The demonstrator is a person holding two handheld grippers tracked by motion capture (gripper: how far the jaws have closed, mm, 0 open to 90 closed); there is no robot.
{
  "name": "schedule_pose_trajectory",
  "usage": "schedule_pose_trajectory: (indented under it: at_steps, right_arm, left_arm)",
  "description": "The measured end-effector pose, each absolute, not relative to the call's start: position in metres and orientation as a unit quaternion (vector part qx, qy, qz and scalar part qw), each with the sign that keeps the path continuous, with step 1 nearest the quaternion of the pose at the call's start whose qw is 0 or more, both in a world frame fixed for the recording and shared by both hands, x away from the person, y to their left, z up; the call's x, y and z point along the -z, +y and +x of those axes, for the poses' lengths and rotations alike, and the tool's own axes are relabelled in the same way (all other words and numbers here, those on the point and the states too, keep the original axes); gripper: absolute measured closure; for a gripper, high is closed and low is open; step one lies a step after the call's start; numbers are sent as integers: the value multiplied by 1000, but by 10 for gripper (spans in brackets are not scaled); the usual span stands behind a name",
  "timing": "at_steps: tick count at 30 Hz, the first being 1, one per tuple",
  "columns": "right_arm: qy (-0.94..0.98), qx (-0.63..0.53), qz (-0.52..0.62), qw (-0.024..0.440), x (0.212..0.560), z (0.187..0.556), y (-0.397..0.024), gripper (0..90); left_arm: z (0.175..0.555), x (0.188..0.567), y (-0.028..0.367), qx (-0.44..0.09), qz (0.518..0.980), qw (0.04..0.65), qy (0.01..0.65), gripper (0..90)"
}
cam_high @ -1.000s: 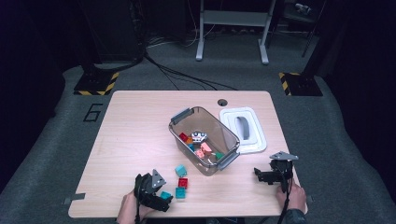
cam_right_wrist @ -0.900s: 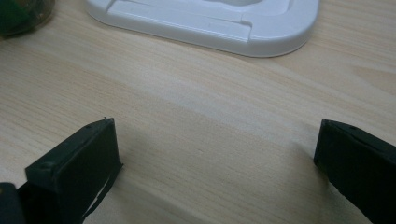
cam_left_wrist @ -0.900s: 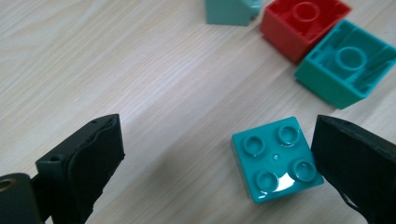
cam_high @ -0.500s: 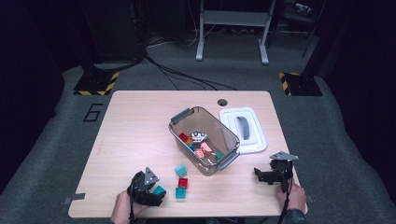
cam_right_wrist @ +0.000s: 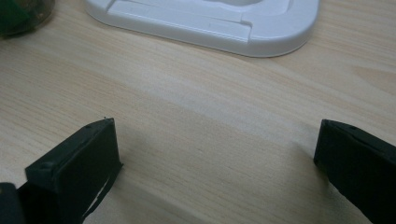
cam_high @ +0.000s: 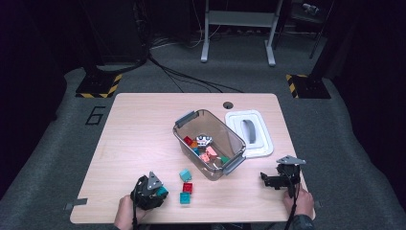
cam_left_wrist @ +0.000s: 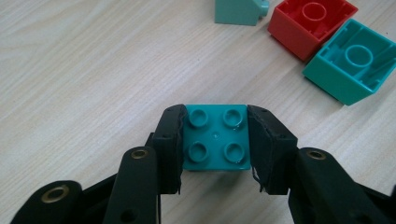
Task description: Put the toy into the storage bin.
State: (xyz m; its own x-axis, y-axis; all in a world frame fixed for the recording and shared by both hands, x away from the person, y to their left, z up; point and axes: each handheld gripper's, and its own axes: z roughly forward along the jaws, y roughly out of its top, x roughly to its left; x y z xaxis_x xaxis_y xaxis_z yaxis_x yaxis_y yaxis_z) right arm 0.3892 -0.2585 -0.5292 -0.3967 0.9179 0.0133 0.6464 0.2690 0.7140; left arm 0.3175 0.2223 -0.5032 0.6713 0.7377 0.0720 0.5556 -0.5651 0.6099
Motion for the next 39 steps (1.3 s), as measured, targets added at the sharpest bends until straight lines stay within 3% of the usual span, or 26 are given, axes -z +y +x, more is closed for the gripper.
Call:
schedule_pose_trajectory:
  at_steps: [39]
  right_arm:
    - [770,-326,507,208,529,389,-259,0]
  left_arm:
    - [368,427,216,-188,856,331,351,589]
